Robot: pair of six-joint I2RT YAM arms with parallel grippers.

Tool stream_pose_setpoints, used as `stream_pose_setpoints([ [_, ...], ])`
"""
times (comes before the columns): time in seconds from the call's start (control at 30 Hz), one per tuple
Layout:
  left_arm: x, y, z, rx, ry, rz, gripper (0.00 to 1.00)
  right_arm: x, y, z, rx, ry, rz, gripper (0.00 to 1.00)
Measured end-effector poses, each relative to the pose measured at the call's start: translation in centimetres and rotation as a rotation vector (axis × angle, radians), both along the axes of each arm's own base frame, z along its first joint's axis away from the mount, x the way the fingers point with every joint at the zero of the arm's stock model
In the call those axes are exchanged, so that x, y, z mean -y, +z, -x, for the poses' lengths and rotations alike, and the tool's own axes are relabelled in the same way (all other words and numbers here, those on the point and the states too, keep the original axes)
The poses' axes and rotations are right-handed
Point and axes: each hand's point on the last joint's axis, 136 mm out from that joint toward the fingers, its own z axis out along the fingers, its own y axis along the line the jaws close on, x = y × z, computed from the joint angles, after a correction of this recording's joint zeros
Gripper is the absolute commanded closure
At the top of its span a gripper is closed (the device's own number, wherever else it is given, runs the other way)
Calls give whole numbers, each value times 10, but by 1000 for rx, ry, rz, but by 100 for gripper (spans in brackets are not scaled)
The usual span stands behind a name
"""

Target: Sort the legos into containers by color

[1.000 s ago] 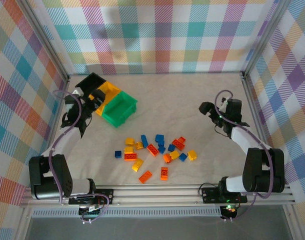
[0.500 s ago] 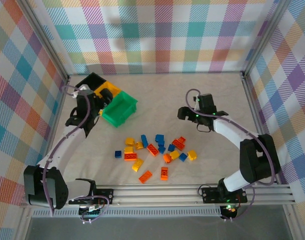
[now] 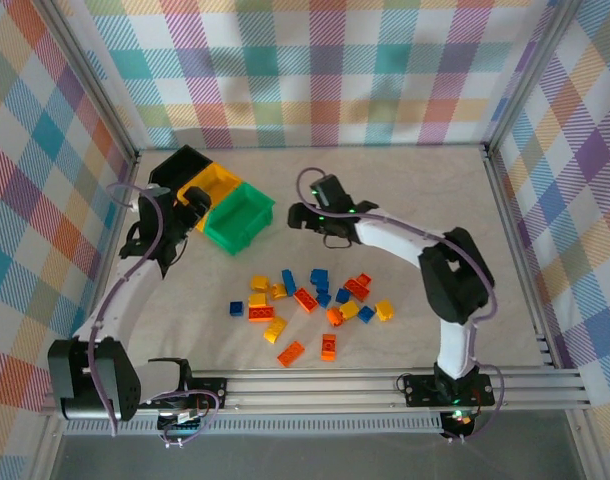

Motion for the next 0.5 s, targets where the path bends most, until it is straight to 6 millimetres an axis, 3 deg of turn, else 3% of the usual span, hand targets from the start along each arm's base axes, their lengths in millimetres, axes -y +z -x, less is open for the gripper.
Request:
stream_pose_setpoints([
  [0.17,-2,25,17,128,14,6,0,-54,3,-12,-21,-41,-44,13],
  [0.27,-2,27,16,135,16,3,0,-78,-1,-18,-43,-67,-70,15],
  [0.5,1,12,12,88,9,3,0,-98,-28,-36,-127,-148,-60,27],
])
